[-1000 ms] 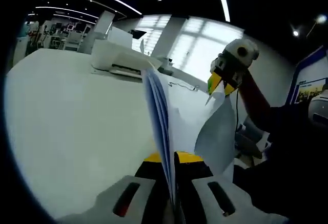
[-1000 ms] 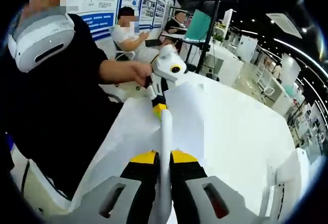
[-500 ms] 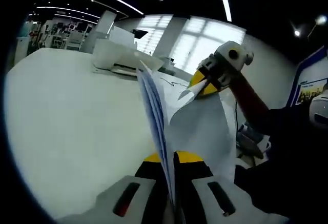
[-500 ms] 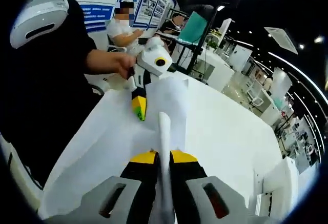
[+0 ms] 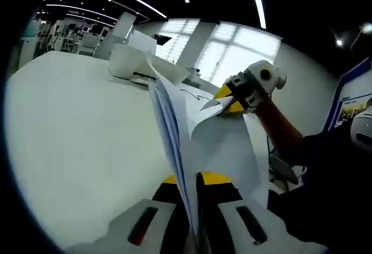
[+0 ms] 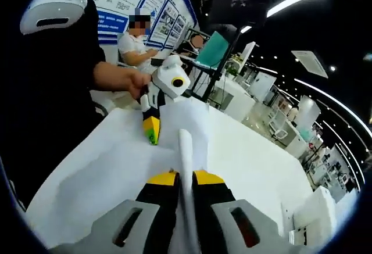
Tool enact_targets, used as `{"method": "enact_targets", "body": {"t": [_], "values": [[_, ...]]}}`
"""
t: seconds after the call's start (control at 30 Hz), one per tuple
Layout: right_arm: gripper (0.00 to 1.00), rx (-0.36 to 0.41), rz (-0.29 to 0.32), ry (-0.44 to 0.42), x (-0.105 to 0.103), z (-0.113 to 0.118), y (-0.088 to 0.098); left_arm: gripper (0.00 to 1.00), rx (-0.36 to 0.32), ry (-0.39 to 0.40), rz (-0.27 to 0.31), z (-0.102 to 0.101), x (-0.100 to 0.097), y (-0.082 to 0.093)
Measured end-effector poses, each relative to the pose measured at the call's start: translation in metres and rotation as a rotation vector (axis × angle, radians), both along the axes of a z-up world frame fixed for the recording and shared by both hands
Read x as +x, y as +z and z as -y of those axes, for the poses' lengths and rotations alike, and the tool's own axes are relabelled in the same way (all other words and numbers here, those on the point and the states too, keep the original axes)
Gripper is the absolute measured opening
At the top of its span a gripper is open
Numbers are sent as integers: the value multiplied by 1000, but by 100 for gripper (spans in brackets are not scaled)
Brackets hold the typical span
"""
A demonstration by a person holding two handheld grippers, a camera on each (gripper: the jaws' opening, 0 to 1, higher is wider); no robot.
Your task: Organize the stack of printing papers by aligning and flattening the scattered papers on the table
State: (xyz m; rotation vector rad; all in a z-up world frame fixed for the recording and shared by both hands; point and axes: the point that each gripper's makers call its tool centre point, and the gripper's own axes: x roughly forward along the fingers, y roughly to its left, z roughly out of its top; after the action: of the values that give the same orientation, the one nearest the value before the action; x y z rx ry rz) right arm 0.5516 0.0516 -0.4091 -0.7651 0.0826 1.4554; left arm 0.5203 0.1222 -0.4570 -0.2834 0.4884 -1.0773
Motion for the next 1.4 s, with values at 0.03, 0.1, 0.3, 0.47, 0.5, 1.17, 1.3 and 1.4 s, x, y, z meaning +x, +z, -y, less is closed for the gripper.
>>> {"method": "enact_targets", "body": {"t": [0.03, 0.1, 0.3, 0.47, 0.5, 1.17, 1.3, 1.4], "values": [[6, 3, -1, 2, 0, 0, -1, 9, -5, -2, 7, -1, 1, 2], [6, 20, -5, 5, 0, 1, -2, 12, -40, -15, 4, -1, -1, 8], [6, 24, -7, 0, 4, 3, -9, 17, -56, -26, -14, -1, -1, 10], [6, 40, -8, 34, 0, -6, -11, 20, -59, -40, -22, 3, -2, 11], [6, 60, -10, 46, -2, -9, -8, 21, -60, -44, -24, 3, -2, 11], [8, 136, 17, 180, -19, -46, 4, 23, -91, -103, -55, 12, -15, 14], [8, 160, 39, 213, -23, -51, 12, 23, -116, -142, -73, 17, -22, 17], [8, 170, 47, 253, -30, -54, 17, 23, -123, -160, -87, 20, -23, 15]]}}
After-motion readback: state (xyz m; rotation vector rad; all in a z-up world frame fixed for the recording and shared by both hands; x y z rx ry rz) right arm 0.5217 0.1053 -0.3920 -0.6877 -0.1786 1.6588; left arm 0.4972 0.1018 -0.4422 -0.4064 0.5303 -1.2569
